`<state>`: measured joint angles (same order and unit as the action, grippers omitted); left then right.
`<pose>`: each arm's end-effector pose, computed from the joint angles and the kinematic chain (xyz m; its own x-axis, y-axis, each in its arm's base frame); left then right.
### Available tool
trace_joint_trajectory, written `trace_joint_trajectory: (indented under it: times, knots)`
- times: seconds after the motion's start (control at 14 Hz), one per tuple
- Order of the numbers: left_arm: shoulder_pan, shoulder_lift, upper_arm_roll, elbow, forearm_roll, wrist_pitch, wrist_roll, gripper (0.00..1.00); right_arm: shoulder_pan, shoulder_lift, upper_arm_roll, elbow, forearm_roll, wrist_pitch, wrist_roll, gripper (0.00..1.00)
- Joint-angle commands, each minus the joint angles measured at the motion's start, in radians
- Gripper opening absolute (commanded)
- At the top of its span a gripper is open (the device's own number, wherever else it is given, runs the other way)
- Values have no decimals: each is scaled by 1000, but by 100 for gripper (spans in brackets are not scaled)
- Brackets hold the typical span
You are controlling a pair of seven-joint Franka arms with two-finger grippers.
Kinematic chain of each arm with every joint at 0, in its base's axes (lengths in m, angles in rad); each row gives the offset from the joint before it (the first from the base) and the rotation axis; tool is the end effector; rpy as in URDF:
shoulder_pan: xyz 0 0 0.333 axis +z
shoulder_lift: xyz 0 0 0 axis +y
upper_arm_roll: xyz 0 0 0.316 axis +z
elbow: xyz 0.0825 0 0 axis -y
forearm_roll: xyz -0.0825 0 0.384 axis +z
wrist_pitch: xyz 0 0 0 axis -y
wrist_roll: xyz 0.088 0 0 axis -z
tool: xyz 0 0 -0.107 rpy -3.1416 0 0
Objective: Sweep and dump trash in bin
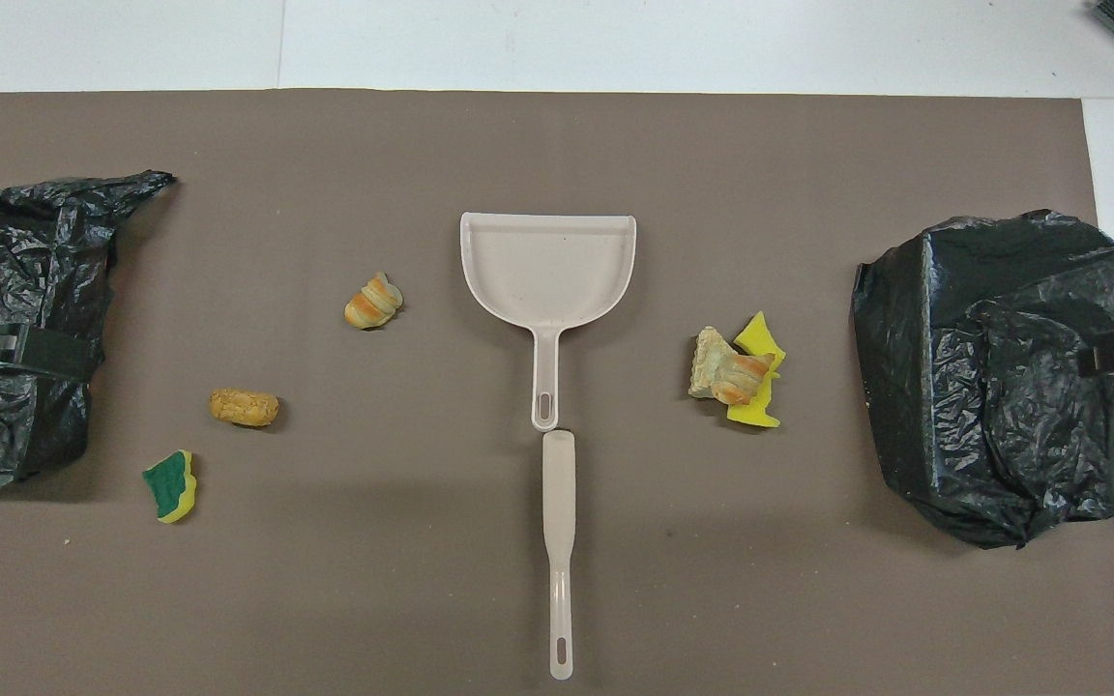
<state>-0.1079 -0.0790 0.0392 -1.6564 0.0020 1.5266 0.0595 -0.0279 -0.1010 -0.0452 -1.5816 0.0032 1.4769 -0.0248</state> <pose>0.5231 -0.0349 0.6231 0.9905 -0.1279 -0.0507 -0.1279 -0.9918 0.0041 0.5114 -0.0385 0.6651 0.9989 -0.0477 -0.0036 -0.0478 -0.9988 -0.0078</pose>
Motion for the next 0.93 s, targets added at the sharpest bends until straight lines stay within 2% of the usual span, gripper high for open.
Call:
trace_joint_trajectory:
  times: [0.0,0.64,0.86]
  knots:
    - [8,-34,-5,-34,3,-3,10,100,-4,-13,5,-24,-5,28,13,100]
    - [5,-41,-5,-51,3,1,11,100,-14,-8,2,-14,-15,28,5,100]
    - [-7,-62,-18,-97,1,12,-4,100,-6,-8,4,-14,-9,20,3,100]
